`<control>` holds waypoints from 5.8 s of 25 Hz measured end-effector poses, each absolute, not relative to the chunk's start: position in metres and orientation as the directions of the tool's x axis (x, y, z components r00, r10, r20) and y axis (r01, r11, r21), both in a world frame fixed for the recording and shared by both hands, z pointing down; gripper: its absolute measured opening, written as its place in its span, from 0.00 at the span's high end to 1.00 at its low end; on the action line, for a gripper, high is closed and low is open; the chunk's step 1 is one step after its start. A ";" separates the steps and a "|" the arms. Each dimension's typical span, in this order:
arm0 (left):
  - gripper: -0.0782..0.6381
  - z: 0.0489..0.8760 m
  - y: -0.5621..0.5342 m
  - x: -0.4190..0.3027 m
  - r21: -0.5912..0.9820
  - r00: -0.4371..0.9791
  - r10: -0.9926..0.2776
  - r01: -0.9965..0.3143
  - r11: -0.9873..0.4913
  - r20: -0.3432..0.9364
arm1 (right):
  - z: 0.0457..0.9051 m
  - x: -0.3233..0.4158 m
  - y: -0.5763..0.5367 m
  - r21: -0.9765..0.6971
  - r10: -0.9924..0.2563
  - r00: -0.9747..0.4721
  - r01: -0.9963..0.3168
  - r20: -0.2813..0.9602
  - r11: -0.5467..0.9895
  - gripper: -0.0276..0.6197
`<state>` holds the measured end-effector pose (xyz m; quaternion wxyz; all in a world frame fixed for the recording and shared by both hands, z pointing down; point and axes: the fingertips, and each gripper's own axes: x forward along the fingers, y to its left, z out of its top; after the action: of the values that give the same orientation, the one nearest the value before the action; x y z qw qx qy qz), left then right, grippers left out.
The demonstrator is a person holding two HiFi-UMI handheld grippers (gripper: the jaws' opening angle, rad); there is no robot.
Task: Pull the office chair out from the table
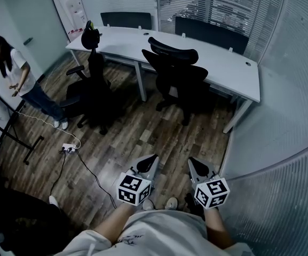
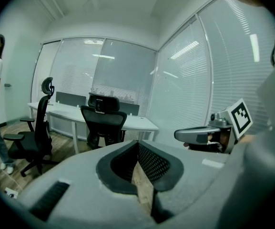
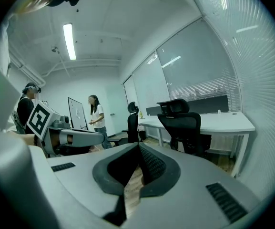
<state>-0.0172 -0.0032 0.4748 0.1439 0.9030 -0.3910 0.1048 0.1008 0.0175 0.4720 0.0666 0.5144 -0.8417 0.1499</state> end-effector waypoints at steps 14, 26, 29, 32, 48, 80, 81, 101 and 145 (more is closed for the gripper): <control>0.87 0.473 -0.017 0.029 0.159 0.638 -0.712 -0.767 -0.622 0.294 | 0.477 0.157 0.004 -0.188 -0.835 -0.488 -0.872 0.254 0.452 0.95; 0.88 0.479 -0.040 0.046 0.163 0.638 -0.709 -0.767 -0.621 0.303 | 0.489 0.179 -0.014 -0.201 -0.830 -0.486 -0.873 0.276 0.444 0.95; 0.88 0.482 -0.053 0.048 0.166 0.643 -0.704 -0.762 -0.626 0.301 | 0.490 0.181 -0.026 -0.196 -0.832 -0.481 -0.876 0.276 0.441 0.95; 0.88 0.484 -0.069 0.051 0.165 0.649 -0.701 -0.758 -0.631 0.297 | 0.492 0.184 -0.041 -0.193 -0.837 -0.474 -0.880 0.273 0.434 0.95; 0.87 0.488 -0.176 0.065 0.165 0.669 -0.680 -0.738 -0.654 0.301 | 0.494 0.200 -0.143 -0.200 -0.857 -0.440 -0.896 0.269 0.397 0.95; 0.88 0.483 -0.379 0.030 0.161 0.726 -0.627 -0.681 -0.715 0.283 | 0.474 0.176 -0.336 -0.168 -0.901 -0.355 -0.932 0.249 0.320 0.95; 0.88 0.483 -0.381 0.029 0.164 0.723 -0.632 -0.684 -0.711 0.279 | 0.473 0.175 -0.337 -0.168 -0.901 -0.356 -0.932 0.248 0.322 0.95; 0.86 0.481 -0.451 0.051 0.156 0.675 -0.678 -0.732 -0.663 0.290 | 0.465 0.208 -0.426 -0.101 -0.892 -0.376 -0.926 0.249 0.363 0.95; 0.43 0.507 -0.605 0.076 0.179 0.588 -0.728 -0.806 -0.565 0.351 | 0.483 0.268 -0.598 -0.026 -0.827 -0.466 -0.875 0.316 0.483 0.63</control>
<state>0.0755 -0.6054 0.5073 0.1619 0.8764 -0.4376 0.1196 0.2675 -0.5978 0.4833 0.1315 0.4998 -0.8511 0.0922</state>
